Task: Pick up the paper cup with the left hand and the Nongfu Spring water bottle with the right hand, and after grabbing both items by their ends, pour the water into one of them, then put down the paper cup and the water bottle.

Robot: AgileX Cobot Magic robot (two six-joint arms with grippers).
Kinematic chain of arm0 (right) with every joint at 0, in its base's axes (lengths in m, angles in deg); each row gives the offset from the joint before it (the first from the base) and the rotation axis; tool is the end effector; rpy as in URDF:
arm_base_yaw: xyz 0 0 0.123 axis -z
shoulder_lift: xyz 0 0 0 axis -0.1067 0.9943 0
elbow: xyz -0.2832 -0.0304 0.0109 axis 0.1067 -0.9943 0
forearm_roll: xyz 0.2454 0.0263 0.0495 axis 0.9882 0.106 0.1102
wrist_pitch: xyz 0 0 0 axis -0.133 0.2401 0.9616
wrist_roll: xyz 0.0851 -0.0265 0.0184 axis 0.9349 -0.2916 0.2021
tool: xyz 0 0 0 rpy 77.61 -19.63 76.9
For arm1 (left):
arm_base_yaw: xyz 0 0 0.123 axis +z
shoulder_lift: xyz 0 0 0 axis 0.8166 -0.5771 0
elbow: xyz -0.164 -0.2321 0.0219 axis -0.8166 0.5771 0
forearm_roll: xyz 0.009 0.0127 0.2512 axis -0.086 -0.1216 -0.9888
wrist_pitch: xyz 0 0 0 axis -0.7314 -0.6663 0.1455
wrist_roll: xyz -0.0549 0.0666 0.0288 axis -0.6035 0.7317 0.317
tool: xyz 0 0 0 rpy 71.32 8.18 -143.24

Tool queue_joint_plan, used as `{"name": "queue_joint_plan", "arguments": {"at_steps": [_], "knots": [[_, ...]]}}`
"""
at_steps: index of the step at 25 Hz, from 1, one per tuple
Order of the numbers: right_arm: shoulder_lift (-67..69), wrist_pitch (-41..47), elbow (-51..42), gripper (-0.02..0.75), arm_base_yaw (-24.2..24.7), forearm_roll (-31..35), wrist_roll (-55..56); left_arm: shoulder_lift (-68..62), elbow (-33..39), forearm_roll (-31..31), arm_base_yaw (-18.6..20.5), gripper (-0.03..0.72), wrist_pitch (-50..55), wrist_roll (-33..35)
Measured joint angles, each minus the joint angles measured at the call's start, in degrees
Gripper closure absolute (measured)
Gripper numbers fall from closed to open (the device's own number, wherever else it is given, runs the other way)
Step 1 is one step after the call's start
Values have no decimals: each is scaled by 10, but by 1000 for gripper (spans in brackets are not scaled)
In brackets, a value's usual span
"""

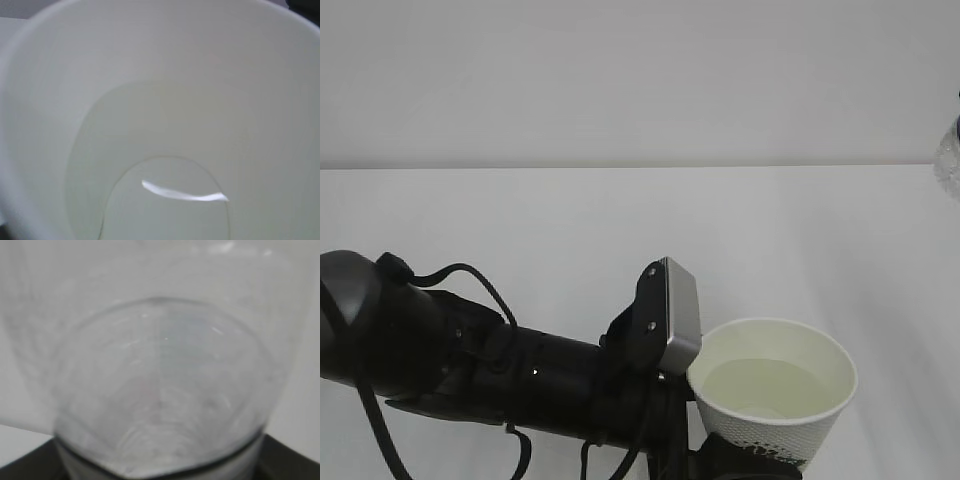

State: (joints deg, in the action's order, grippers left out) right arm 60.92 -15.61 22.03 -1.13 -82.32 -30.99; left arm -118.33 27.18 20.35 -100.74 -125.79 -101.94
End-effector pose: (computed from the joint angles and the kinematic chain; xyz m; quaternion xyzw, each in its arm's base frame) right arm 0.1821 0.0302 0.2712 -0.1018 0.6576 0.0377 0.7455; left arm 0.1920 -0.2905 0.1193 0.5537 0.5871 -0.4523 0.3796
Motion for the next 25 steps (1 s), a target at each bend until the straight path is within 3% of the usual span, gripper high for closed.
{"name": "queue_joint_plan", "arguments": {"at_steps": [11, 25], "knots": [[0, 7, -2, 306, 0, 38, 46, 0, 0, 0, 0, 188, 0, 0], [-1, -19, -75, 306, 0, 49, 48, 0, 0, 0, 0, 188, 0, 0]]}}
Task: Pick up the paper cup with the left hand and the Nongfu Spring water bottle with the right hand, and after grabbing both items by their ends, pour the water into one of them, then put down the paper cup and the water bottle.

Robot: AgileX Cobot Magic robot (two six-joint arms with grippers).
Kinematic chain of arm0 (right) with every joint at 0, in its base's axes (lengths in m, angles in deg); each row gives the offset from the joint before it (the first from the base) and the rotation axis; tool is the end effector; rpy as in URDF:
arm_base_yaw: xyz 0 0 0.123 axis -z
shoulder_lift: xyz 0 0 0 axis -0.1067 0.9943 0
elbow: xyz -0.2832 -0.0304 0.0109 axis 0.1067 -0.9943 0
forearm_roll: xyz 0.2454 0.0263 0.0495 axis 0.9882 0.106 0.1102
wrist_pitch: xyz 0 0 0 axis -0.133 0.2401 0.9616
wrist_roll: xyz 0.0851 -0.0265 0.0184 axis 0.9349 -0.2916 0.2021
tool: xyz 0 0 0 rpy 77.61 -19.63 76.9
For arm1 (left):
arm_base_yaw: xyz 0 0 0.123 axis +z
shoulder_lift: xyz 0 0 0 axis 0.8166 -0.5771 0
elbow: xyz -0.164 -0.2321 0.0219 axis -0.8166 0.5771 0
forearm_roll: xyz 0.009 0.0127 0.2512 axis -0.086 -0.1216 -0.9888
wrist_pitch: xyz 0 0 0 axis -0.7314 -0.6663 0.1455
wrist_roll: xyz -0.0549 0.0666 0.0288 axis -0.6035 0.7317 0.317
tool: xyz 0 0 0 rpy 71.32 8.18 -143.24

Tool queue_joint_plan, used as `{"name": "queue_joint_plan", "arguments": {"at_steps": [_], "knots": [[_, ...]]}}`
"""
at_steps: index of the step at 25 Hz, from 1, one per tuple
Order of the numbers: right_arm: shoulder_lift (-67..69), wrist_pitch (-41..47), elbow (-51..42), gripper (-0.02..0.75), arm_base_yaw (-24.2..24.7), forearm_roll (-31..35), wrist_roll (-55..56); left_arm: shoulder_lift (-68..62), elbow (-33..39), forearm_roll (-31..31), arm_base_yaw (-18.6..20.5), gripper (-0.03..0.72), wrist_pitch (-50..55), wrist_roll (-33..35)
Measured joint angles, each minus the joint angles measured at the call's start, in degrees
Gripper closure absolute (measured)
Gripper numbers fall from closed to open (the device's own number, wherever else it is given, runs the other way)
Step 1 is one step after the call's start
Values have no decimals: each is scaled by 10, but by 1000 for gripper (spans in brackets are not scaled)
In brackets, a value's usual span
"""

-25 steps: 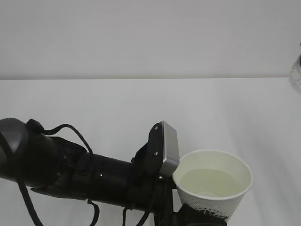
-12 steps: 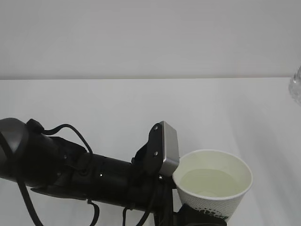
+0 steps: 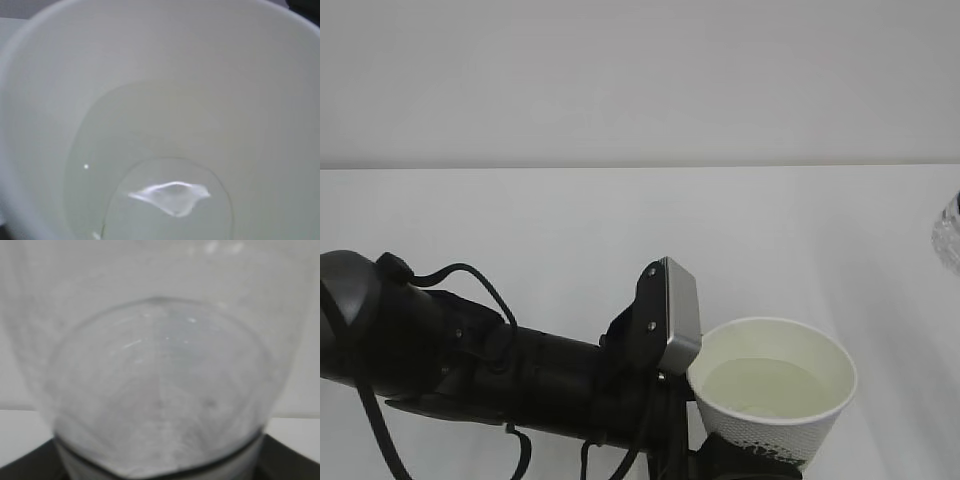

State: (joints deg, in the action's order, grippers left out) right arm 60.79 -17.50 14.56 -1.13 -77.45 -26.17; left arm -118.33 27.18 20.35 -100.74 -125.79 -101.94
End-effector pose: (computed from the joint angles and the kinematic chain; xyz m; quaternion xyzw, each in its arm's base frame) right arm 0.1663 0.0234 0.2350 -0.0331 0.6981 0.0738 0.7114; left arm 0.1920 -0.2905 0.1193 0.5537 0.5871 -0.4523 0.3796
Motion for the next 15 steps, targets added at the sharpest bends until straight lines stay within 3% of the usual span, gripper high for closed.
{"name": "queue_joint_plan", "arguments": {"at_steps": [4, 15], "knots": [[23, -21, -21, 306, 0, 1, 0, 0, 0, 0, 0, 188, 0, 0], [200, -214, -41, 307, 0, 17, 0, 0, 0, 0, 0, 188, 0, 0]]}}
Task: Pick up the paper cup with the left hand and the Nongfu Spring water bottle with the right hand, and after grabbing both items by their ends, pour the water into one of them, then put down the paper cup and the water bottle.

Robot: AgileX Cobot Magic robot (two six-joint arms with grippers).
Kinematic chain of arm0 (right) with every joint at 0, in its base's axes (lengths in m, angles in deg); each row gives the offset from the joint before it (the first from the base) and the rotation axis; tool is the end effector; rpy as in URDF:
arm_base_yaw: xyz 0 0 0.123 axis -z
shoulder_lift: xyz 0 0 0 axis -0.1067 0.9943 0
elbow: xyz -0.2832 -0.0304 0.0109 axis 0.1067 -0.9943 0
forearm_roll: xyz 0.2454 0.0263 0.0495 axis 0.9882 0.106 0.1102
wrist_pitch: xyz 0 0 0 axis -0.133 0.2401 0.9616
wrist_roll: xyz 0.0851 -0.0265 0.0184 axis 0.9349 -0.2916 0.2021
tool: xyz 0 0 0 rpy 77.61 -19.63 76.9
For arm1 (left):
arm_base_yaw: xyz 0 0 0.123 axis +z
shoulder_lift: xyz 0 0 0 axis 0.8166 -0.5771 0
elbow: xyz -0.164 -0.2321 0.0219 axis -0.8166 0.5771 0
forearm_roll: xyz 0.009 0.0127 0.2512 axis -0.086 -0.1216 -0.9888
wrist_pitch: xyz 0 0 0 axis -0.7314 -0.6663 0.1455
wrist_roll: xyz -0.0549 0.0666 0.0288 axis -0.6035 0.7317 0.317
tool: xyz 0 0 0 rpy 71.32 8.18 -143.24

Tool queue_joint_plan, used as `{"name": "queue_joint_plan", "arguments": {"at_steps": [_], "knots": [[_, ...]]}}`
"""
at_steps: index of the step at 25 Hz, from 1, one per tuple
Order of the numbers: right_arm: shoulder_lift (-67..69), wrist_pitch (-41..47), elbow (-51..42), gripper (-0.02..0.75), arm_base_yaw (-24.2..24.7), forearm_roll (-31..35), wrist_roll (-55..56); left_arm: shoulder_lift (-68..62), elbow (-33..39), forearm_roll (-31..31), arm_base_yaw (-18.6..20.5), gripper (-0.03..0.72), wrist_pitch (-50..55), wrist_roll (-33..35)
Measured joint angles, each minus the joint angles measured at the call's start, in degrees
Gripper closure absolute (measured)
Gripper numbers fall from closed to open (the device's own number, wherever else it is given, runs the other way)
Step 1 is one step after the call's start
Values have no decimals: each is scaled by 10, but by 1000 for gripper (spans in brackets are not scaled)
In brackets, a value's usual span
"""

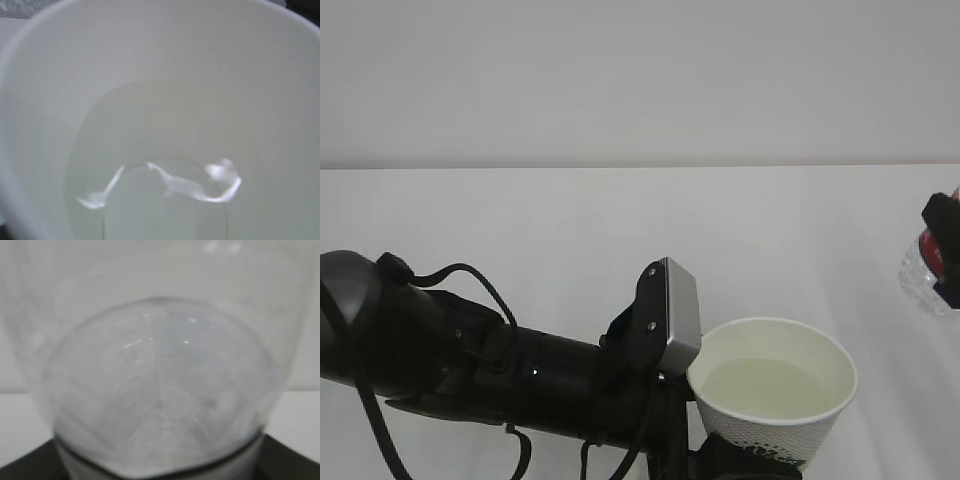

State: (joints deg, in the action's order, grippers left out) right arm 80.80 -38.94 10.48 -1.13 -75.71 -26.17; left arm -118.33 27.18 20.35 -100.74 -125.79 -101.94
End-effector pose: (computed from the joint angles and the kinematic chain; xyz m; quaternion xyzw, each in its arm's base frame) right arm 0.1844 0.0240 0.1881 -0.0182 0.7149 0.0745 0.6950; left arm 0.1920 -0.2905 0.1193 0.5537 0.5871 -0.4523 0.3796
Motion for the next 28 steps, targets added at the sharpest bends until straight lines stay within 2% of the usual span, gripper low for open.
{"name": "queue_joint_plan", "arguments": {"at_steps": [9, 28], "knots": [[127, -7, 16, 306, 0, 8, 0, 0, 0, 0, 0, 188, 0, 0], [280, -9, 155, 307, 0, 9, -10, 0, 0, 0, 0, 188, 0, 0]]}}
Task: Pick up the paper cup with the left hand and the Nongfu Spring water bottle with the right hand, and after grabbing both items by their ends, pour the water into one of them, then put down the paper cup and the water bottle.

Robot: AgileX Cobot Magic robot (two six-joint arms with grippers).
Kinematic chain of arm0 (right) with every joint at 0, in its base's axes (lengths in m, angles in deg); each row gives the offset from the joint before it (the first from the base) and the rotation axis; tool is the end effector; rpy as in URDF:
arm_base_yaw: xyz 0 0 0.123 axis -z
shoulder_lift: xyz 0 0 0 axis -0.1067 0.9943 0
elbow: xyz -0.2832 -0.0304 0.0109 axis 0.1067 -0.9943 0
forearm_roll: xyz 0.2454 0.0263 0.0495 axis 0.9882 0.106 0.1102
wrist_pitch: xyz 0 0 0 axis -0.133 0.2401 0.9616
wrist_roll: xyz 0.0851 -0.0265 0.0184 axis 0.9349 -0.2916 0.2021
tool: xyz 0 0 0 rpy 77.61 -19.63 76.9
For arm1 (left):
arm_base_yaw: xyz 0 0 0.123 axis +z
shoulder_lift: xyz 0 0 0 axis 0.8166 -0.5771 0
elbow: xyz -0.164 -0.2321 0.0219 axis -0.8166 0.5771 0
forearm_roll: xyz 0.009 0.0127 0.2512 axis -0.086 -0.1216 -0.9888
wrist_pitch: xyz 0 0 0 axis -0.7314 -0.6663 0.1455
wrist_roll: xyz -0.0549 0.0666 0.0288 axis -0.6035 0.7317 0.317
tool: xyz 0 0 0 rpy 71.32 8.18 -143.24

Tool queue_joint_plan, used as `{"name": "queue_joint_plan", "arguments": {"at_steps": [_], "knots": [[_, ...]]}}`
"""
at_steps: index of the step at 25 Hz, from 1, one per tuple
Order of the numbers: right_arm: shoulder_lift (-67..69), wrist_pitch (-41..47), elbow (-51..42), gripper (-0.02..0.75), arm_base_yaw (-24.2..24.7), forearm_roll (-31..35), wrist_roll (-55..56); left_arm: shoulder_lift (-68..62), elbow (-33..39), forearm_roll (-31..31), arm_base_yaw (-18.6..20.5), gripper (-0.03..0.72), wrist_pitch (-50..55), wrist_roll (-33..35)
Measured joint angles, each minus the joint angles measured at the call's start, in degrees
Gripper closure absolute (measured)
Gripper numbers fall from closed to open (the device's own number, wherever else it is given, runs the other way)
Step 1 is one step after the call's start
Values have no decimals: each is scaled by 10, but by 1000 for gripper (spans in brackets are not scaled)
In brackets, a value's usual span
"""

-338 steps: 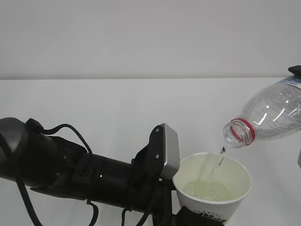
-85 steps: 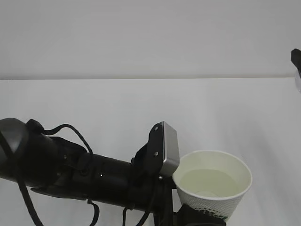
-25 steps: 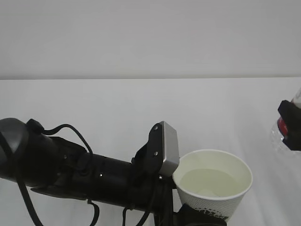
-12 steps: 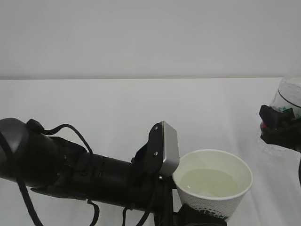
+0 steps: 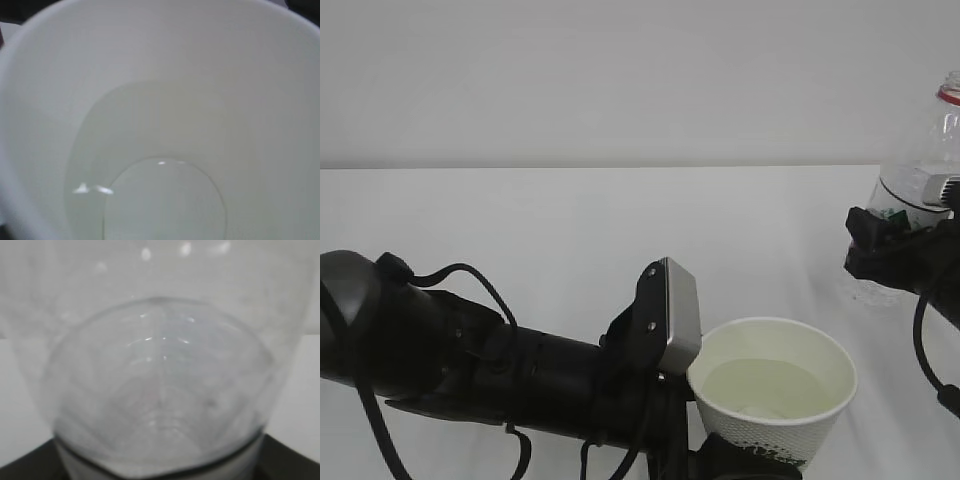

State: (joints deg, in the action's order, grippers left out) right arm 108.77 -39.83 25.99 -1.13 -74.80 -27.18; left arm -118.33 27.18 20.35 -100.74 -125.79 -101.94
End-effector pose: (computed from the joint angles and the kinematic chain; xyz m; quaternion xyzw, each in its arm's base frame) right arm 0.2687 0.0334 0.1302 -0.0191 0.7817 0.0581 0.6207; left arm 0.1920 -0.2905 0.1193 0.5537 0.5871 -0.4523 0.3796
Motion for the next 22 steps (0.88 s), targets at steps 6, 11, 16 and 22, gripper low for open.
{"name": "queue_joint_plan", "arguments": {"at_steps": [6, 11, 16, 22], "knots": [[27, 0, 32, 307, 0, 0, -1, 0, 0, 0, 0, 188, 0, 0], [55, -1, 63, 307, 0, 0, -1, 0, 0, 0, 0, 188, 0, 0], [90, -1, 93, 307, 0, 0, -1, 0, 0, 0, 0, 188, 0, 0], [125, -1, 136, 307, 0, 0, -1, 0, 0, 0, 0, 188, 0, 0]]}}
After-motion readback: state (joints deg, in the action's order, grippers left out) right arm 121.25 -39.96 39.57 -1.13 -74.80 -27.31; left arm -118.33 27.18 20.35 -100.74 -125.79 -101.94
